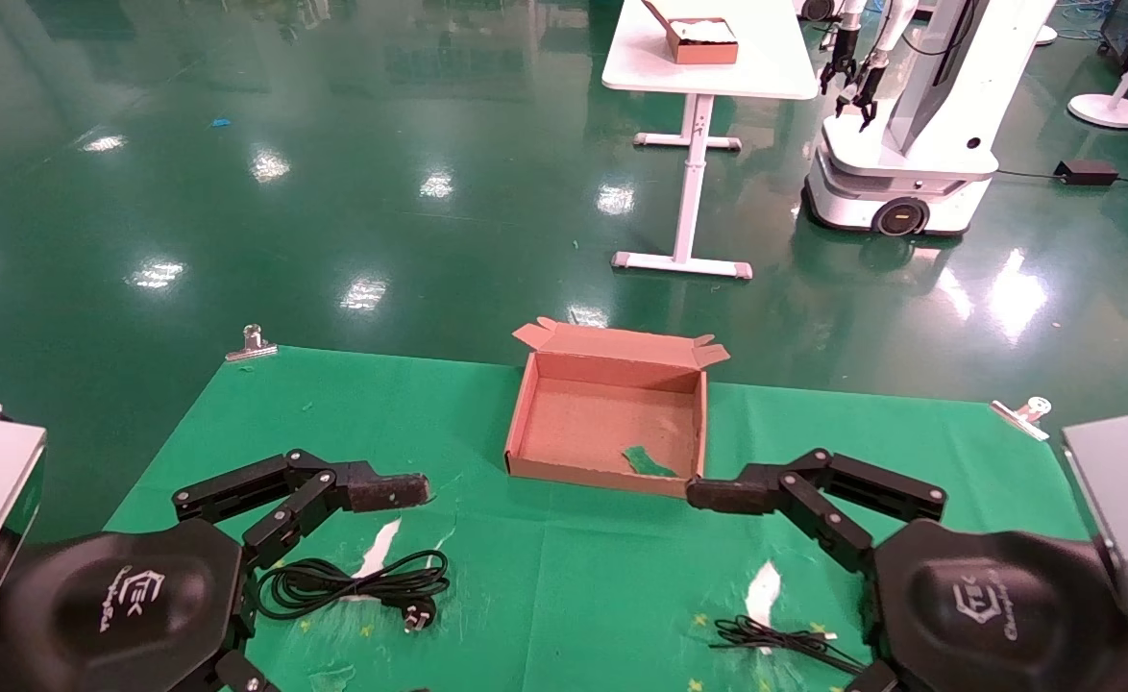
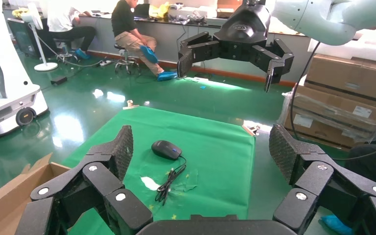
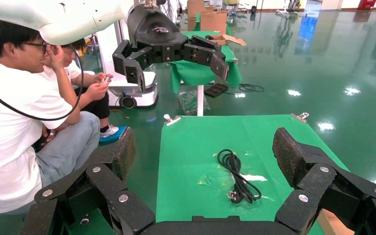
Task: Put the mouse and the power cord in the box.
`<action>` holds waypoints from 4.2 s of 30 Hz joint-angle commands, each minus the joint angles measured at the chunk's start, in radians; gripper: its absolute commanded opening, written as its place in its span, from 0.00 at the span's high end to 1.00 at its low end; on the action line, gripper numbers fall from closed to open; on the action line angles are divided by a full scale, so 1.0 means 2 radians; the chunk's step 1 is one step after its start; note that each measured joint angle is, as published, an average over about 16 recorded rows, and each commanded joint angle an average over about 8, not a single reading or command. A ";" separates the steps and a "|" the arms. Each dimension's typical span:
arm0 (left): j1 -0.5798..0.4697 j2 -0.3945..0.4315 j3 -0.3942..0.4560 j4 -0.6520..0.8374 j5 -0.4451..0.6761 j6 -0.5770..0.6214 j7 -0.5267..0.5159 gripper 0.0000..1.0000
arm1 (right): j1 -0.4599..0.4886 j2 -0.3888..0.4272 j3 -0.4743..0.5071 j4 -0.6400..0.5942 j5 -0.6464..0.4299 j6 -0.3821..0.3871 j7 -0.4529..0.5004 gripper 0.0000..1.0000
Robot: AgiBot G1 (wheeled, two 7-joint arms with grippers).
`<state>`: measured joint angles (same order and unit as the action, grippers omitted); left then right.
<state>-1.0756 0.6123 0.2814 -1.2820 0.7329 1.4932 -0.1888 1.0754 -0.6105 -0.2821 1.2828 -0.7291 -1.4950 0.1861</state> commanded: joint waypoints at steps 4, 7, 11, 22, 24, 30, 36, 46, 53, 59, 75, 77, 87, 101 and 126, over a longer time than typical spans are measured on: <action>0.000 0.000 0.000 0.000 0.000 0.000 0.000 0.00 | 0.000 0.000 0.000 0.000 0.000 0.000 0.000 0.00; 0.000 0.000 0.000 0.000 0.000 0.000 0.000 0.00 | 0.000 0.000 0.000 0.000 0.000 0.000 0.000 0.00; 0.000 0.000 0.000 0.000 0.000 0.000 0.000 0.00 | 0.000 0.000 0.000 0.000 0.000 0.000 0.000 0.00; 0.000 0.000 0.000 0.000 0.000 0.000 0.000 0.00 | 0.000 0.000 0.000 0.000 0.000 0.000 0.000 0.00; 0.000 0.000 0.000 0.000 0.000 0.000 0.000 0.00 | 0.000 0.000 0.000 0.000 0.000 0.000 0.000 0.00; 0.000 0.000 0.000 0.000 0.000 0.000 0.000 0.00 | 0.000 0.000 0.000 0.000 0.000 0.000 0.000 0.00; 0.000 0.000 0.000 0.000 0.000 0.000 0.000 0.00 | 0.000 0.000 0.000 0.000 0.000 0.000 0.000 0.00; -0.019 -0.009 0.032 -0.019 0.086 0.002 -0.005 0.00 | 0.003 0.025 -0.026 0.010 -0.077 -0.005 0.001 0.00; -0.110 0.026 0.127 -0.032 0.323 0.002 -0.062 0.00 | 0.017 0.040 -0.057 0.020 -0.161 0.007 0.032 0.00; -0.149 0.054 0.165 -0.035 0.430 0.002 -0.088 0.00 | 0.016 0.031 -0.078 0.012 -0.200 0.014 0.055 0.00; -0.176 0.102 0.206 -0.011 0.550 -0.016 -0.123 0.00 | 0.017 0.025 -0.081 0.014 -0.209 0.023 0.059 0.00; -0.182 0.124 0.220 -0.002 0.591 -0.026 -0.143 0.00 | 0.018 0.025 -0.082 0.016 -0.209 0.025 0.062 0.00; -0.203 0.225 0.277 0.088 0.744 -0.074 -0.199 0.00 | 0.017 0.033 -0.079 0.023 -0.204 0.025 0.071 0.00; -0.206 0.266 0.298 0.149 0.812 -0.122 -0.214 0.00 | 0.020 0.032 -0.083 0.025 -0.211 0.023 0.071 0.00; -0.207 0.269 0.293 0.171 0.804 -0.129 -0.214 0.00 | 0.108 -0.001 -0.150 0.000 -0.351 -0.027 0.102 0.00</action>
<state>-1.4893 1.1506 0.8681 -0.9413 2.3415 1.2348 -0.6166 1.2915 -0.6233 -0.5860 1.2607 -1.4344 -1.5391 0.3659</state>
